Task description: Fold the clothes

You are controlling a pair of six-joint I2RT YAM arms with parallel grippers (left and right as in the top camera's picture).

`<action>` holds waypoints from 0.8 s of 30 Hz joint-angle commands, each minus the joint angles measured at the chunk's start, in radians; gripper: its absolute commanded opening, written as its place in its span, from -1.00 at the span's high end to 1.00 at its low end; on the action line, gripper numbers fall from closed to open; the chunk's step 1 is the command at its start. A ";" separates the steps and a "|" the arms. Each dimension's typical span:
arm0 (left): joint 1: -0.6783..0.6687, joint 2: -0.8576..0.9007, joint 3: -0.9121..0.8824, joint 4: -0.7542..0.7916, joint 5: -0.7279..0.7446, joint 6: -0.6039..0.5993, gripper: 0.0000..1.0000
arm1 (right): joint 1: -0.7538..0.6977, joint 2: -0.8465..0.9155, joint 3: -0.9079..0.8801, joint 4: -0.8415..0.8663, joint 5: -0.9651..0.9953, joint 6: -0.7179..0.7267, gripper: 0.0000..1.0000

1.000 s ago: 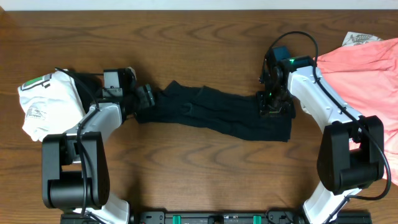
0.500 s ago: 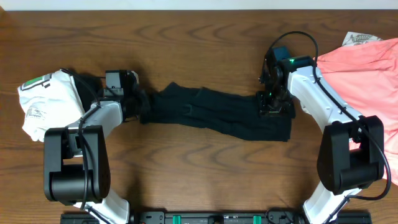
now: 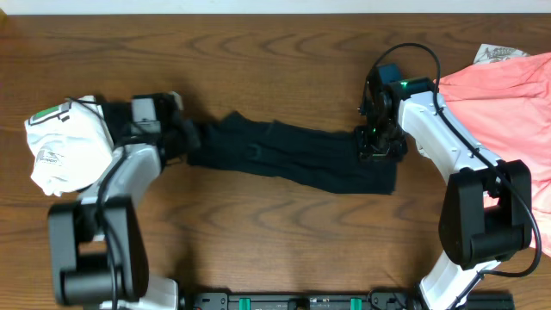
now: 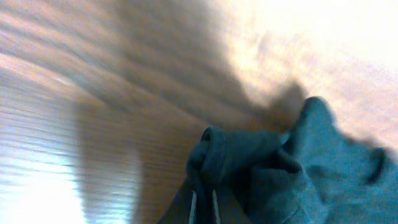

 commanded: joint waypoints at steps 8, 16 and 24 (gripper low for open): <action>0.179 -0.139 -0.003 -0.050 -0.013 0.007 0.88 | -0.050 -0.020 0.008 0.002 0.011 0.003 0.38; 0.204 -0.151 -0.003 -0.074 0.053 0.006 0.88 | -0.105 -0.077 0.008 -0.010 0.009 0.003 0.38; 0.023 -0.220 -0.003 -0.092 0.055 0.006 0.88 | -0.109 -0.083 0.008 -0.009 0.009 0.003 0.37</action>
